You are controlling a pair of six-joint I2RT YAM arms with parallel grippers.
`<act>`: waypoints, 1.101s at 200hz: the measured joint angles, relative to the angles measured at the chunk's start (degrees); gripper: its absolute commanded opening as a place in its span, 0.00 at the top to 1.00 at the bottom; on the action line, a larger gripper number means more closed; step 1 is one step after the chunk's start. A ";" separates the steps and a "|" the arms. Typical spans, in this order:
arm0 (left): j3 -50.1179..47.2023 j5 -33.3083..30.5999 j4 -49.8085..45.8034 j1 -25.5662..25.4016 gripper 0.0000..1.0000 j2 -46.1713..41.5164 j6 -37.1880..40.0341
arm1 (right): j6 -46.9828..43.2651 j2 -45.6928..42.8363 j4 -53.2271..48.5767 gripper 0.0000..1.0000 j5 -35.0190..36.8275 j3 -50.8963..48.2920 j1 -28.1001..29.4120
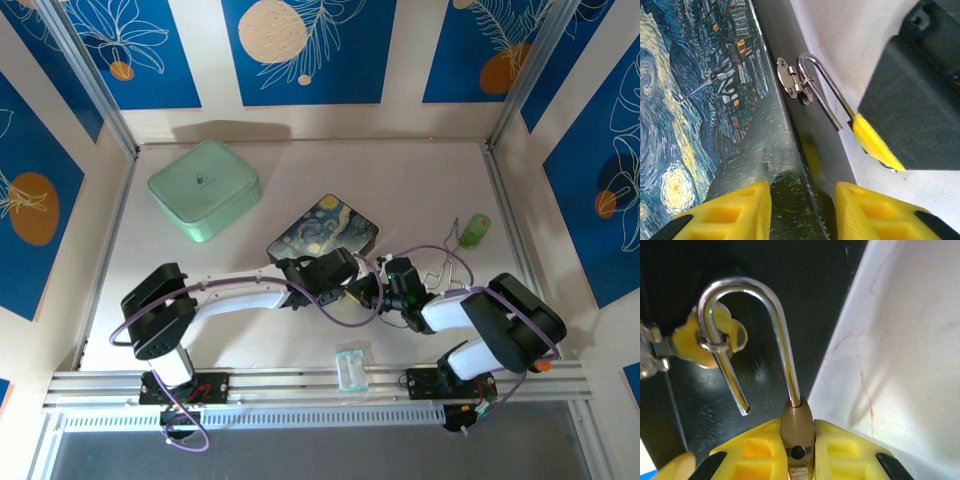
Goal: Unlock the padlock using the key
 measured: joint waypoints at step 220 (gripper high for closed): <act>-0.85 -1.16 1.75 -1.11 0.68 -0.09 1.01 | 9.94 4.52 4.90 0.96 -9.51 1.77 -8.39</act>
